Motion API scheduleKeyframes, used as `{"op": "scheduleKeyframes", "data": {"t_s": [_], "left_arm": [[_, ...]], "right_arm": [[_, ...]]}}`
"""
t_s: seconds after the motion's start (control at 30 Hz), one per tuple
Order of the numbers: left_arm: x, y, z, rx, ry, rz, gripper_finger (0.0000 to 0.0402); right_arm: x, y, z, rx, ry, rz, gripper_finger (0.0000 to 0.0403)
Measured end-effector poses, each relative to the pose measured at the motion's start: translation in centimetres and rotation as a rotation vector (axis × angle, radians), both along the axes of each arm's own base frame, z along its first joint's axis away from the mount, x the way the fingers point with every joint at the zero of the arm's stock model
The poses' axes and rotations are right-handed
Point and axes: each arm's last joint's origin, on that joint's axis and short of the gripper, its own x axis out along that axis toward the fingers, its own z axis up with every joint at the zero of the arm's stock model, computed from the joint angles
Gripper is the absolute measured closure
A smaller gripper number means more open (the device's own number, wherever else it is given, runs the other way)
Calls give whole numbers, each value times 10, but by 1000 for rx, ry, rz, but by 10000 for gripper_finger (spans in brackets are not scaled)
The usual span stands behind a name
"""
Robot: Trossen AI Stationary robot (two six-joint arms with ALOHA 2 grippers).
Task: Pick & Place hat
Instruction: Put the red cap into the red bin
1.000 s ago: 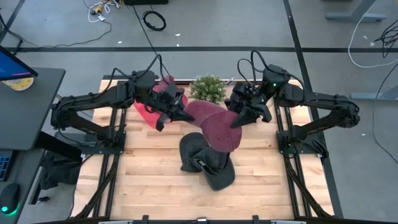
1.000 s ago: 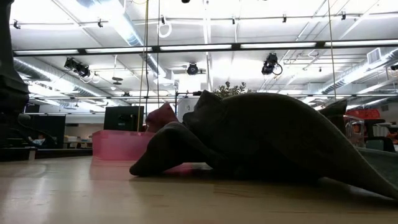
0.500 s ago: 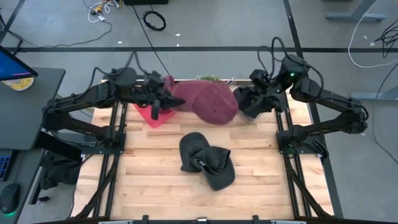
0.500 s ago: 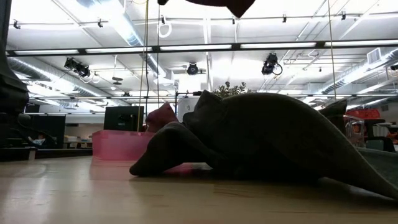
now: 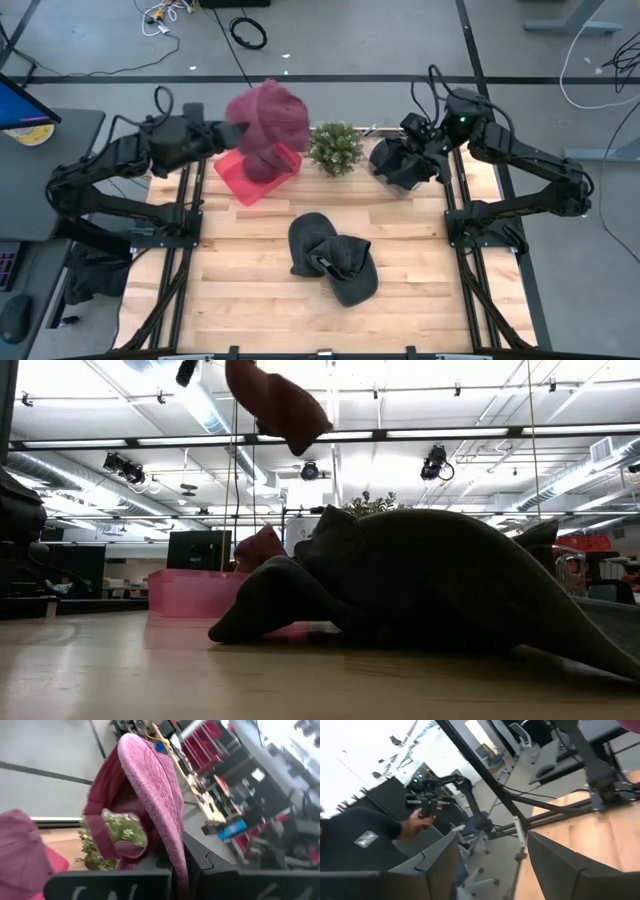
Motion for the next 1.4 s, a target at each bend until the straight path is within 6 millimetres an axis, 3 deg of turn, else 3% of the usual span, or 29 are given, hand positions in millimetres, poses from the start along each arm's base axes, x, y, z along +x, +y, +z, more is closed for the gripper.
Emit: {"op": "scheduleKeyframes", "data": {"t_s": [0.2, 0.33, 0.47, 0.57, 0.67, 0.87, 1.23, 1.4], "left_arm": [[-13, 1, -31, -94, -59, 129, 391], [-12, 1, -60, -150, -231, 159, 391], [-13, 1, -94, -193, -407, 173, 391], [-16, 1, -125, -244, -446, 201, 391], [-21, -1, -143, -254, -470, 226, 391], [-35, -8, -144, -214, -476, 288, 391], [-73, -14, -148, -304, -294, 342, 391], [-75, -13, -160, -315, -267, 372, 391]], "right_arm": [[0, -2, -6, -51, 27, -56, 160], [0, -2, -8, -74, 35, -64, 160], [0, -2, -10, -84, 39, -63, 160], [0, -2, -10, -87, 39, -63, 160], [0, -2, -10, -87, 41, -62, 160], [0, -2, -10, -83, 46, -66, 160], [3, -4, -12, -91, 59, -133, 160], [6, -6, -14, -95, 69, -165, 160]]}}
